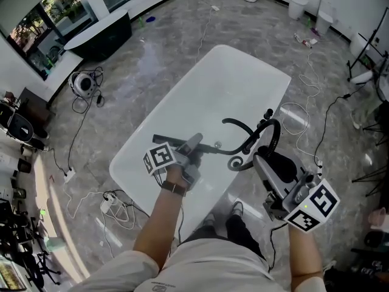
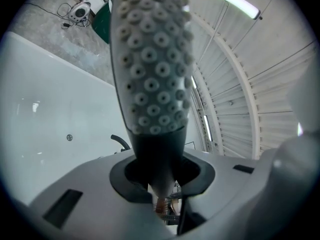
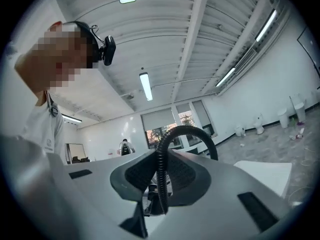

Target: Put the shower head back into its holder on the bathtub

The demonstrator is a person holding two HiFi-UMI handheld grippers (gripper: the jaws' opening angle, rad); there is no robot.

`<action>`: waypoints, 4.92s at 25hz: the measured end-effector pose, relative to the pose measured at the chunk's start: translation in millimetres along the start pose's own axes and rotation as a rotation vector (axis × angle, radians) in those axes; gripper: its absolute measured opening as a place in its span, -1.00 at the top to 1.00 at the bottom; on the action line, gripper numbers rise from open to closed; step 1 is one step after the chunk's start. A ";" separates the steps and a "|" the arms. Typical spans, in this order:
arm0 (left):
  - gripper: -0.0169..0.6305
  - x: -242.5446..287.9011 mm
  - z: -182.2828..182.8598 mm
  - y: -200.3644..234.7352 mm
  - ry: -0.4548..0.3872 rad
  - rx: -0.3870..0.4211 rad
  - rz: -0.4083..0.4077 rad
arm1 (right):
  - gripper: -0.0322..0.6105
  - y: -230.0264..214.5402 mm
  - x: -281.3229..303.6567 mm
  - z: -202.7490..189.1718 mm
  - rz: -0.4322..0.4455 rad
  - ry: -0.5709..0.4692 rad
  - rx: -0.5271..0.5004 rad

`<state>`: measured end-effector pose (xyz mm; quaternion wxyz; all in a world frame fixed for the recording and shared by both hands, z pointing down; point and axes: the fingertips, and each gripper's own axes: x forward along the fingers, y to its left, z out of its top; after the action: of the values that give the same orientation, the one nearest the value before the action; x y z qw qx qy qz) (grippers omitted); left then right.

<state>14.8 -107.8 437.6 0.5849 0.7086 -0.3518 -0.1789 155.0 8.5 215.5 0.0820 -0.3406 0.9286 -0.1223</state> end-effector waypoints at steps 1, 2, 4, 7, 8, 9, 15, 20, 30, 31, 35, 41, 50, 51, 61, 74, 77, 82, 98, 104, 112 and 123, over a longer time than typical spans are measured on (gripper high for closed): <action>0.65 -1.0 0.5 4.2 -0.010 -0.007 0.005 | 0.68 -6.1 2.1 -1.2 0.001 -0.010 0.012; 0.65 -2.1 0.7 8.0 -0.019 -0.011 0.010 | 0.68 -12.0 3.1 -0.2 0.007 -0.029 0.040; 0.65 -5.7 1.9 12.8 -0.039 -0.020 0.016 | 0.68 -18.4 3.4 7.3 0.032 -0.077 0.098; 0.65 -14.0 9.1 13.3 -0.069 -0.025 0.020 | 0.68 -24.8 7.0 5.3 0.011 -0.013 0.058; 0.65 -16.1 12.2 13.0 -0.075 -0.018 0.024 | 0.68 -29.2 7.3 -1.2 -0.010 0.044 0.030; 0.65 -17.9 15.1 13.1 -0.080 -0.009 0.027 | 0.68 -34.5 6.0 -8.4 -0.030 0.095 0.011; 0.65 -20.1 21.9 20.8 -0.098 0.006 0.046 | 0.68 -66.1 -4.3 -36.0 -0.058 0.099 0.180; 0.65 -18.6 26.1 22.0 -0.112 0.003 0.048 | 0.68 -36.8 12.2 -14.9 0.085 -0.026 0.379; 0.65 -18.3 23.8 17.8 -0.106 0.015 0.047 | 0.68 -80.3 -3.3 -61.1 -0.080 0.016 0.397; 0.65 -18.2 23.6 19.1 -0.107 0.015 0.050 | 0.68 -85.6 -3.2 -68.1 -0.098 0.023 0.393; 0.65 -15.9 21.4 16.6 -0.105 0.019 0.053 | 0.68 -90.1 -12.4 -74.2 -0.143 0.073 0.367; 0.65 -0.9 4.3 16.4 -0.080 0.020 0.029 | 0.68 -80.6 -53.8 -47.4 -0.079 0.047 0.518; 0.65 8.5 -12.1 17.6 -0.059 0.024 0.047 | 0.68 -117.7 -66.1 -88.5 -0.362 0.183 0.246; 0.65 8.8 -13.4 19.5 -0.060 0.023 0.051 | 0.68 -121.0 -68.3 -87.7 -0.384 0.189 0.219; 0.65 9.1 -17.4 22.4 -0.044 0.015 0.053 | 0.68 -131.4 -65.8 -75.8 -0.591 0.320 -0.257; 0.65 7.7 -16.5 25.0 -0.060 0.007 0.055 | 0.68 -112.3 -50.5 -57.7 -0.443 0.308 -0.210; 0.65 6.9 -18.1 26.0 -0.059 0.007 0.056 | 0.68 -121.2 -47.1 -70.5 -0.458 0.323 -0.215; 0.65 7.0 -16.9 22.2 -0.054 0.012 0.079 | 0.68 -129.0 -40.1 -104.0 -0.530 0.534 -0.422; 0.65 6.9 -20.7 41.9 -0.055 -0.004 0.098 | 0.68 -131.9 -22.9 -107.5 -0.576 0.504 -0.790; 0.65 7.0 -20.0 51.7 -0.071 0.003 0.103 | 0.68 -152.5 -23.6 -144.0 -0.533 0.418 -0.664; 0.65 8.8 -19.1 46.7 -0.074 -0.001 0.086 | 0.68 -133.6 -10.3 -112.5 -0.445 0.268 -0.725; 0.65 17.2 -30.0 42.7 -0.036 0.055 0.112 | 0.68 -132.4 -10.2 -127.2 -0.409 0.481 -1.057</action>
<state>34.3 -101.8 488.6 0.5678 0.7003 -0.4063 -0.1487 213.9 -60.8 375.4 -0.3349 -0.4693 0.7719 0.2678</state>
